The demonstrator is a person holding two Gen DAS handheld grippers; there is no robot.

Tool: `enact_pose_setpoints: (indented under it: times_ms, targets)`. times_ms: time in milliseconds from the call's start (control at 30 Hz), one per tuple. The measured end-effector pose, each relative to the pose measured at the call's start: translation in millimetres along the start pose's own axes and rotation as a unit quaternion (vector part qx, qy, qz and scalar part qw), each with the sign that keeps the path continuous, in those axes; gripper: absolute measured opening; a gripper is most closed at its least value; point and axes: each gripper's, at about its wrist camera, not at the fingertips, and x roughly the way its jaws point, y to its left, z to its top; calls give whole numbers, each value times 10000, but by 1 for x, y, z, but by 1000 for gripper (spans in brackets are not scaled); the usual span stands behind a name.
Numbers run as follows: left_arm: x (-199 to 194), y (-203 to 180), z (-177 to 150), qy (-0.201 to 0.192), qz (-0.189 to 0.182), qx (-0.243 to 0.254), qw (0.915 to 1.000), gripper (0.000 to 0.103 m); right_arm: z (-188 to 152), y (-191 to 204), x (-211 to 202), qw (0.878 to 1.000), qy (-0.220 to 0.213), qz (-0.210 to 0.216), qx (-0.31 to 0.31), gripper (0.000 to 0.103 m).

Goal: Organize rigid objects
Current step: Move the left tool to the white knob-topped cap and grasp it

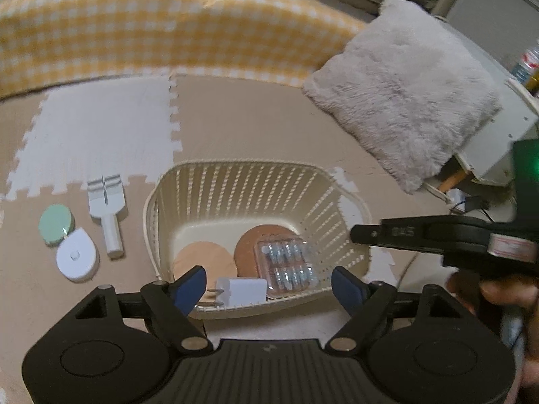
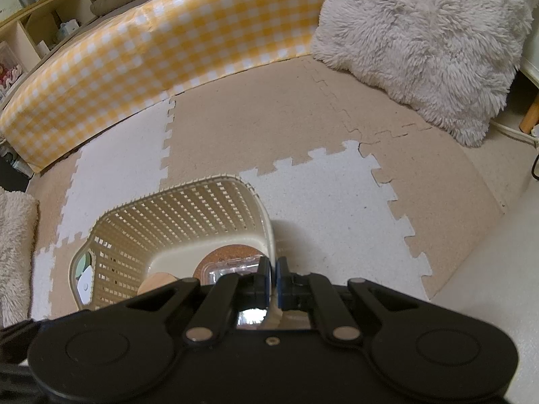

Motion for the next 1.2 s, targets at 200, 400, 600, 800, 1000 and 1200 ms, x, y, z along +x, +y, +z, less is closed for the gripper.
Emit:
enact_pose_setpoints:
  times_ms: [200, 400, 600, 800, 1000, 1200]
  targets:
    - [-29, -3, 1, -192, 0, 291, 9994, 87, 0, 1, 0, 10000, -2, -9, -12, 4]
    - [-56, 5, 1, -408, -12, 629, 9972, 97, 0, 1, 0, 10000, -3, -10, -31, 4]
    - [-80, 30, 4, -749, 8, 1028, 9919, 103, 0, 1, 0, 10000, -5, -15, -42, 4]
    - [-92, 70, 4, -795, -55, 1311, 9882, 103, 0, 2, 0, 10000, -8, -31, -75, 4]
    - [-94, 116, 0, -616, 229, 1477, 9868, 103, 0, 3, 0, 10000, -9, -39, -85, 4]
    - [-82, 169, -6, -125, 742, 1336, 9882, 103, -1, 5, 0, 9999, -12, -74, -150, 4]
